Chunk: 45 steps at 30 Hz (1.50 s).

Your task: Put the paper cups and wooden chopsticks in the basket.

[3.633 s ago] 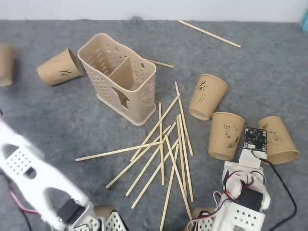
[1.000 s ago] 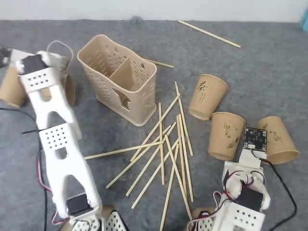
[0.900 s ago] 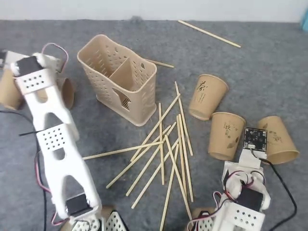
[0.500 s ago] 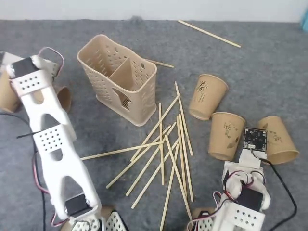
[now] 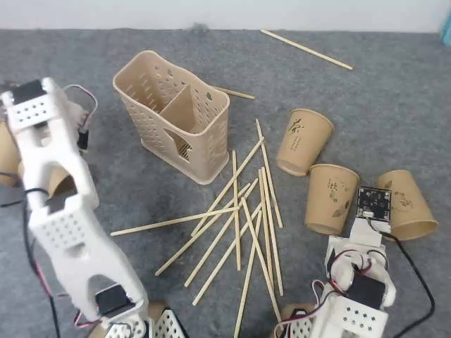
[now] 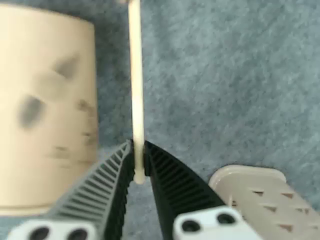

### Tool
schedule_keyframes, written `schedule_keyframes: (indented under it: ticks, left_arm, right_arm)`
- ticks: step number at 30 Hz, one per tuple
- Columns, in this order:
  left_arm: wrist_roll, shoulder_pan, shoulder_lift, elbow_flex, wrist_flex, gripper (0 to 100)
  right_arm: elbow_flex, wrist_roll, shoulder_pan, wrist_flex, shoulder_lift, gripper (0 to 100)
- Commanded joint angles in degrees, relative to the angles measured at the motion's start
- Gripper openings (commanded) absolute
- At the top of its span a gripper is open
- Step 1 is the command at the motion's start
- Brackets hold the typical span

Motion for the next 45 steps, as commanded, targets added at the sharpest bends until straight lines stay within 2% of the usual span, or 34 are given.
schedule_keyframes:
  ticks: [1,7,12,15,21,24,27,30,35,40,45]
  left_arm:
    - [-0.5,0.7,-13.5,13.3,-7.2,1]
    - [-1.3,1.2,-23.4,17.1,-10.2,1]
    - [-13.2,2.2,-28.9,17.3,-9.7,1]
    - [-24.7,2.4,-30.9,17.3,-5.1,1]
    - [-59.2,3.6,-34.2,17.3,7.7,1]
    - [-68.7,3.3,-37.6,18.4,9.7,1]
    - [-73.4,3.9,-44.0,25.9,9.7,1]
    - [-78.6,7.7,-53.3,37.0,9.5,1]
    - [-76.4,8.0,-62.9,47.2,9.6,1]
    - [-76.4,8.4,-60.4,53.6,9.6,1]
    - [-79.2,8.0,-51.2,55.7,9.6,4]
  right_arm:
    - [1.1,0.7,0.6,-0.7,-0.7,0.8]
    - [1.1,0.7,0.7,-0.7,-0.7,0.8]
    - [1.1,0.7,0.7,-0.7,-0.7,0.8]
    - [1.1,0.7,0.7,-0.7,-0.7,0.8]
    - [1.1,0.7,0.7,-0.7,-0.7,0.8]
    - [1.1,0.7,0.7,-0.7,-0.7,0.8]
    - [1.1,0.7,0.7,-0.7,-0.7,0.8]
    - [1.1,0.7,0.7,-0.7,-0.7,0.8]
    - [1.1,0.7,0.7,-0.7,-0.7,0.8]
    - [1.1,0.7,0.7,-0.7,-0.7,0.8]
    - [1.1,0.7,0.7,-0.7,-0.7,0.8]
